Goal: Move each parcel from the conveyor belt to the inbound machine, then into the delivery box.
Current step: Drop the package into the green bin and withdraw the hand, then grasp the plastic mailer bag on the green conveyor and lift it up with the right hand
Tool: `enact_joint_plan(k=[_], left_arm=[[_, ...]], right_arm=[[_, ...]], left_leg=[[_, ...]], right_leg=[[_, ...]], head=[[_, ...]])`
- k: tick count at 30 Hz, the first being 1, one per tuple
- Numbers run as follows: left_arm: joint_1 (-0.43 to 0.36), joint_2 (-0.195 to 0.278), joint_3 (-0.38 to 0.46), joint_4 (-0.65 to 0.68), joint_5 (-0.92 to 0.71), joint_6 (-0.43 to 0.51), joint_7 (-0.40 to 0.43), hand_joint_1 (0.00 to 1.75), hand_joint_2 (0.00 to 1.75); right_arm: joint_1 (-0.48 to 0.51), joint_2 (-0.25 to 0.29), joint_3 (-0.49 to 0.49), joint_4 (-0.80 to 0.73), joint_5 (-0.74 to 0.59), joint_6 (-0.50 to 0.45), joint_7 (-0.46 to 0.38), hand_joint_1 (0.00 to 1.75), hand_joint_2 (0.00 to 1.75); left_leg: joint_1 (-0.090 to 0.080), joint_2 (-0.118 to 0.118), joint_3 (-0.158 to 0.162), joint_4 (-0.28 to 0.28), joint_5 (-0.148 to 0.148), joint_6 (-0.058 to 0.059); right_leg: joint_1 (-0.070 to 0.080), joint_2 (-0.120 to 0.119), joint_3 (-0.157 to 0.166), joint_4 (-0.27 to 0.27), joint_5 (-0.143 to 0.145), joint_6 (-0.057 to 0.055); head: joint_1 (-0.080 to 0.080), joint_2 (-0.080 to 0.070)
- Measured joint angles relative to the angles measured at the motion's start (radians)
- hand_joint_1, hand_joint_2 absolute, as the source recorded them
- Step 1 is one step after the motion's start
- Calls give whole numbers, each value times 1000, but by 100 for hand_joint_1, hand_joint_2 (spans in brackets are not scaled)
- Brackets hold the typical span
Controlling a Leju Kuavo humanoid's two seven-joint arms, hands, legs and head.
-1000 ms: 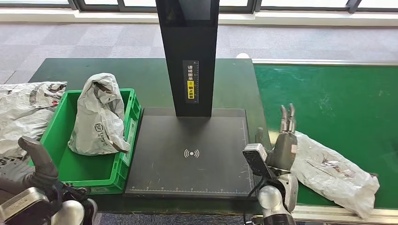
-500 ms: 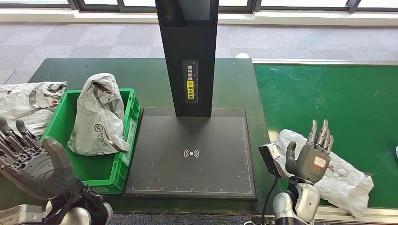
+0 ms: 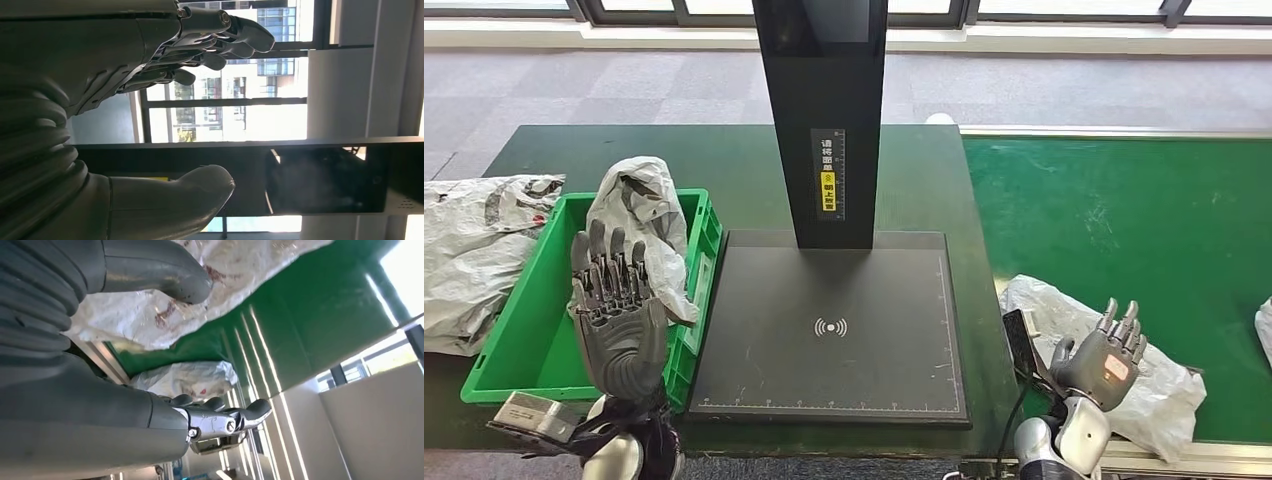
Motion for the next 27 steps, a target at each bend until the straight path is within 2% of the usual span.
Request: enact_joint_plan(k=[5,11,16,22,23,26,27], left_arm=[[-1,-2,21,57,-4,-13,0,0,175],[0,-4,35,78,-5,-13,0,0,175],[0,-4,45,90,-16,-7,0,0,175],[0,-5,50,99,-22,-1,0,0,175],[0,-5,50,100,-22,-1,0,0,175],[0,-5,50,104,-22,0,0,0,175],[0,-5,51,106,-22,0,0,0,175]], right_arm=[[-27,-2,-64,82,14,25,18,0,175],[-37,-5,-98,119,25,38,29,0,175],[-46,-11,-121,154,58,106,115,0,175],[-54,-19,-139,185,63,125,135,0,175],[-56,-21,-141,191,63,134,143,16,175],[-63,-28,-153,216,63,170,171,147,175],[-65,-31,-157,224,63,179,176,175,175]], left_leg=[[0,0,0,0,0,0],[0,0,-1,0,0,0],[0,0,-1,0,0,0],[0,0,0,0,0,0],[0,0,0,0,0,0],[0,0,0,0,0,0],[0,0,0,0,0,0]], right_leg=[[0,0,0,0,0,0],[0,0,0,0,0,0],[0,0,0,0,0,0],[0,0,0,0,0,0],[0,0,0,0,0,0],[0,0,0,0,0,0],[0,0,0,0,0,0]], head=[[0,0],[0,0],[0,0],[0,0],[0,0],[0,0],[0,0]])
